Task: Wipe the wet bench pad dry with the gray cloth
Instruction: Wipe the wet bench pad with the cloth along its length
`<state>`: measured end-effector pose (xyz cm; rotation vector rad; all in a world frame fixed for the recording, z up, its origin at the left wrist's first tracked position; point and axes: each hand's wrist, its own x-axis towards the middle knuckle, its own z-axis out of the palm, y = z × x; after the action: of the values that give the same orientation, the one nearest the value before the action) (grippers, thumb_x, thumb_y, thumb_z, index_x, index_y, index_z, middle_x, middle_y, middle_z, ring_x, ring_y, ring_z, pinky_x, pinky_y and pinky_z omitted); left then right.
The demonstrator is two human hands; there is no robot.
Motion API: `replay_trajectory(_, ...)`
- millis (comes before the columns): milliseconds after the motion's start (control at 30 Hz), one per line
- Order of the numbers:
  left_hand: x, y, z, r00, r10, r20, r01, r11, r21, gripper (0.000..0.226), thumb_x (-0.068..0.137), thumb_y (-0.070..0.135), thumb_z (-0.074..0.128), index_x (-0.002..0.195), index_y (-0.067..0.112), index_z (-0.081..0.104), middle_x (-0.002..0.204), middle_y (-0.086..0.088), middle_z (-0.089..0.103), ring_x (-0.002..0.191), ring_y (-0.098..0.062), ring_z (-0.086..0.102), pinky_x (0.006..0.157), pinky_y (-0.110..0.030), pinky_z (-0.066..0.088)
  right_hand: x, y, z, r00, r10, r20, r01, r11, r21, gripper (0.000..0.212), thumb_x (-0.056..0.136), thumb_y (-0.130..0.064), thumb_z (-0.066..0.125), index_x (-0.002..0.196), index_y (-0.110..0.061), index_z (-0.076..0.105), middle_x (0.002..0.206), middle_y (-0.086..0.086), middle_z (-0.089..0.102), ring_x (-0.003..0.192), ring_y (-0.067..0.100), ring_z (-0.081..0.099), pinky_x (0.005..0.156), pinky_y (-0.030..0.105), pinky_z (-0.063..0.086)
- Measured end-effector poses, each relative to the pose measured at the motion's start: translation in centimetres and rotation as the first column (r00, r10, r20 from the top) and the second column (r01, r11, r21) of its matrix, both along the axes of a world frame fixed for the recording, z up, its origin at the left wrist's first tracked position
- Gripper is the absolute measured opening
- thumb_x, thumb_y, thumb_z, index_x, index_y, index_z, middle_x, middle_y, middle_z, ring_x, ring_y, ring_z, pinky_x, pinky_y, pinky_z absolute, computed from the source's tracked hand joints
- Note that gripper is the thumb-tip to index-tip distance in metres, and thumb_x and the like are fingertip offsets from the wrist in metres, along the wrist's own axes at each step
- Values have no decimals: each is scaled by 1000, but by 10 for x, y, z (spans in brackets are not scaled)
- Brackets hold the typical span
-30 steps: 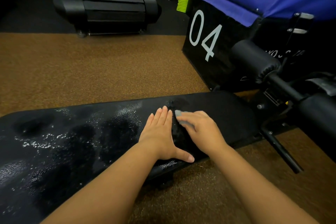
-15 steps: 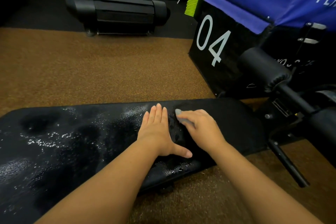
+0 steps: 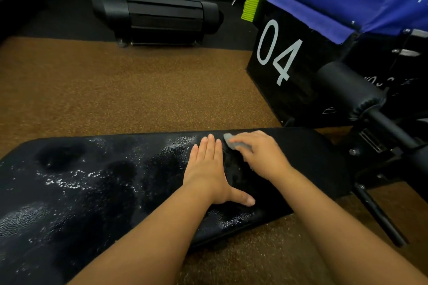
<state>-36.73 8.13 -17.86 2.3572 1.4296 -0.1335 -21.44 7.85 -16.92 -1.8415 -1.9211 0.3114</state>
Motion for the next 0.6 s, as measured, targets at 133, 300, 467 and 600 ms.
replay_trajectory(133,1,0,-1,1000,2,-3,-2,1000,-6,156,39,91,57,146,11,-24,153,-6,-32,139,-20,-32,116,-41,-15,20,11,4,968,-249,-38,247,968,-43,19,91,-24,54,101,-28,70,80,-6,60,79,21,62,76,37,51)
replay_trajectory(300,1,0,0,1000,3,-8,-3,1000,-4,157,39,90,59,146,9,-23,153,-7,-30,139,-20,-32,117,-42,-14,-23,24,-4,999,-50,-10,50,999,15,20,93,-23,51,99,-18,69,99,1,70,101,23,54,87,42,47)
replay_trajectory(467,0,0,-2,1000,4,-2,-4,1000,-3,157,39,91,58,146,10,-23,154,-6,-30,140,-19,-31,117,-42,-14,3,8,11,999,40,-36,-43,996,-78,24,89,-16,59,108,-25,70,103,-15,62,106,10,52,90,17,35)
replay_trajectory(600,1,0,-1,1000,2,-5,-2,1000,-1,157,38,91,58,146,11,-22,154,-6,-30,140,-20,-30,117,-42,-13,11,14,0,993,-120,-22,119,992,-38,24,89,-19,58,109,-27,69,110,-6,67,104,16,58,90,30,45)
